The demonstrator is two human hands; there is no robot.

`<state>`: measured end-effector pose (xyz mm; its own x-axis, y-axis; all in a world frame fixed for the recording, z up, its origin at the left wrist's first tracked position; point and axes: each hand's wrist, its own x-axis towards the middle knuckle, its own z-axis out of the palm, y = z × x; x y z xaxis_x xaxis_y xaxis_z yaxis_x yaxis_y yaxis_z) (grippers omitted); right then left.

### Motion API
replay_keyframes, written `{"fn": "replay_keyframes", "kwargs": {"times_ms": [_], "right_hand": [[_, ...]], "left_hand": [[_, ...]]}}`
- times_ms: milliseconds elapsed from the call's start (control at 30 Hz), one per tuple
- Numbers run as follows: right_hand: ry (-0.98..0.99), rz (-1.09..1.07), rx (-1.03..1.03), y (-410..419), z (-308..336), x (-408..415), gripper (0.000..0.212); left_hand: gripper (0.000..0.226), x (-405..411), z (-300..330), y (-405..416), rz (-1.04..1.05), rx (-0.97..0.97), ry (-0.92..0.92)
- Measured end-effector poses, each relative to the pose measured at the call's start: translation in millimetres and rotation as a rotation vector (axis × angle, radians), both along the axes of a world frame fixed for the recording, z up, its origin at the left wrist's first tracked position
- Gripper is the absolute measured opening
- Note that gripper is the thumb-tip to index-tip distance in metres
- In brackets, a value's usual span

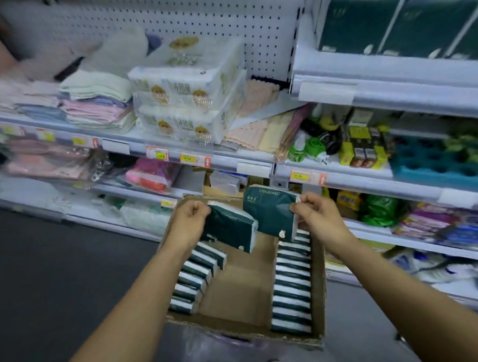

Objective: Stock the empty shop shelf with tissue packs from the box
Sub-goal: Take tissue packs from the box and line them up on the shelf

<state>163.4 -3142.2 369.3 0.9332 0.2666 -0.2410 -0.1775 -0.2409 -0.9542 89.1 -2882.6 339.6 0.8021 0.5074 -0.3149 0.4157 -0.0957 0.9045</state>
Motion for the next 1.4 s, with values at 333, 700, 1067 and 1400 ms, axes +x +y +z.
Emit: {"fn": "replay_keyframes", "kwargs": {"times_ms": [333, 700, 1067, 1400], "right_hand": [[-0.132, -0.121, 0.014, -47.6, 81.4, -3.4, 0.016], [-0.231, -0.236, 0.075, -209.6, 154.3, 20.1, 0.015], [-0.346, -0.198, 0.141, -379.2, 207.6, 68.4, 0.020], [-0.596, -0.383, 0.075, -436.2, 243.6, 138.3, 0.033]], "left_hand": [[0.018, 53.9, 87.2, -58.0, -0.144, 0.216, -0.121], [0.034, 91.2, 178.2, -213.8, -0.254, 0.269, -0.464], [0.042, 153.2, 216.9, -372.2, -0.169, 0.224, -0.507], [0.029, 200.1, 248.4, -420.9, -0.158, 0.151, -0.545]]}}
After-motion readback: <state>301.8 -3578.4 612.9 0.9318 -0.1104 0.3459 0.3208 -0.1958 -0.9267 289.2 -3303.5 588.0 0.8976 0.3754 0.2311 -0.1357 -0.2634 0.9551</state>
